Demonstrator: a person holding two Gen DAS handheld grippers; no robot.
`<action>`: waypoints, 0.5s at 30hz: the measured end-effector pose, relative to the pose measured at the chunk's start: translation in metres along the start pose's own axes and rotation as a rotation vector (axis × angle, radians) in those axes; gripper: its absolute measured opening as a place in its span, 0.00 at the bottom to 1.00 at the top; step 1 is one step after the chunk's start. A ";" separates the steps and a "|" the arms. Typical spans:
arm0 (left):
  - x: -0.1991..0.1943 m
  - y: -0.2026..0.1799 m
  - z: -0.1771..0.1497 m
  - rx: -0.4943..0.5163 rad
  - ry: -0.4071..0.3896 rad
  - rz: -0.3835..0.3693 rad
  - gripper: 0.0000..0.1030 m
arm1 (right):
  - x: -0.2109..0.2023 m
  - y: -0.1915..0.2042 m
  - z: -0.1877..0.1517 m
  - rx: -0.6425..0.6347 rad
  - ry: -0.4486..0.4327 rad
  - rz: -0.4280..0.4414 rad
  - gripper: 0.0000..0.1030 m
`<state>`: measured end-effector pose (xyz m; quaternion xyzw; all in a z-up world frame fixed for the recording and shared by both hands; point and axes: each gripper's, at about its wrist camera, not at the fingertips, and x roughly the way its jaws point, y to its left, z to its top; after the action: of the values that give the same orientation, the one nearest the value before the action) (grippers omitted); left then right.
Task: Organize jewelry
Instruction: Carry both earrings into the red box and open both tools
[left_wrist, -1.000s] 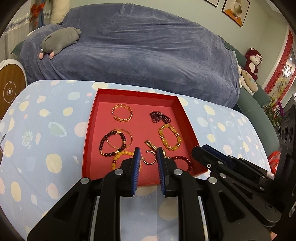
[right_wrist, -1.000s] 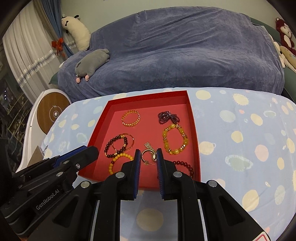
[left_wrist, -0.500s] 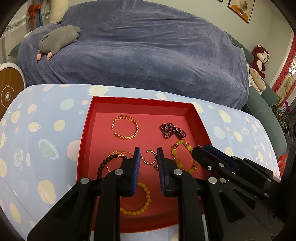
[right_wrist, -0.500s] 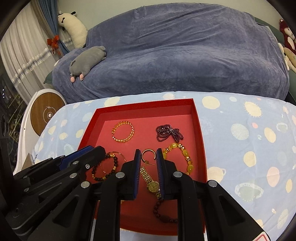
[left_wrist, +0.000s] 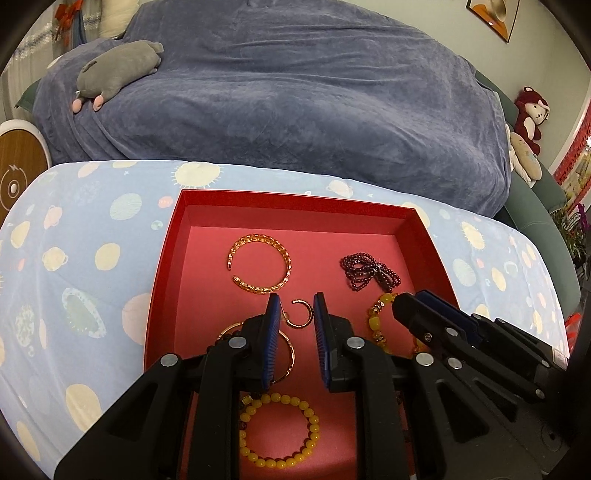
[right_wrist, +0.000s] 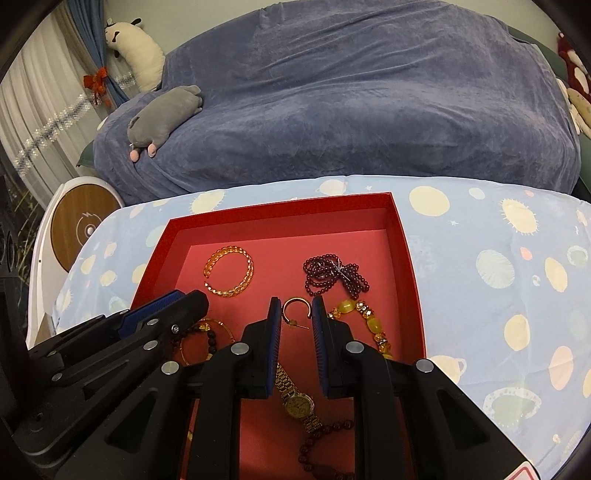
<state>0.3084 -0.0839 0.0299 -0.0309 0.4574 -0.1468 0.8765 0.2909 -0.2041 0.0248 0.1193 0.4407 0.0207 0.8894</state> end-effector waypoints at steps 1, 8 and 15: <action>0.002 0.000 0.001 -0.001 0.002 0.002 0.18 | 0.001 0.000 0.000 0.000 0.002 -0.002 0.16; 0.011 0.005 -0.001 -0.020 0.012 0.010 0.19 | 0.011 -0.003 0.000 0.006 0.025 -0.002 0.19; 0.010 0.010 -0.010 -0.026 0.025 0.026 0.30 | 0.005 -0.003 -0.012 -0.001 0.030 -0.006 0.19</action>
<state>0.3080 -0.0762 0.0144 -0.0348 0.4707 -0.1298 0.8720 0.2845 -0.2037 0.0133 0.1172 0.4545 0.0202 0.8828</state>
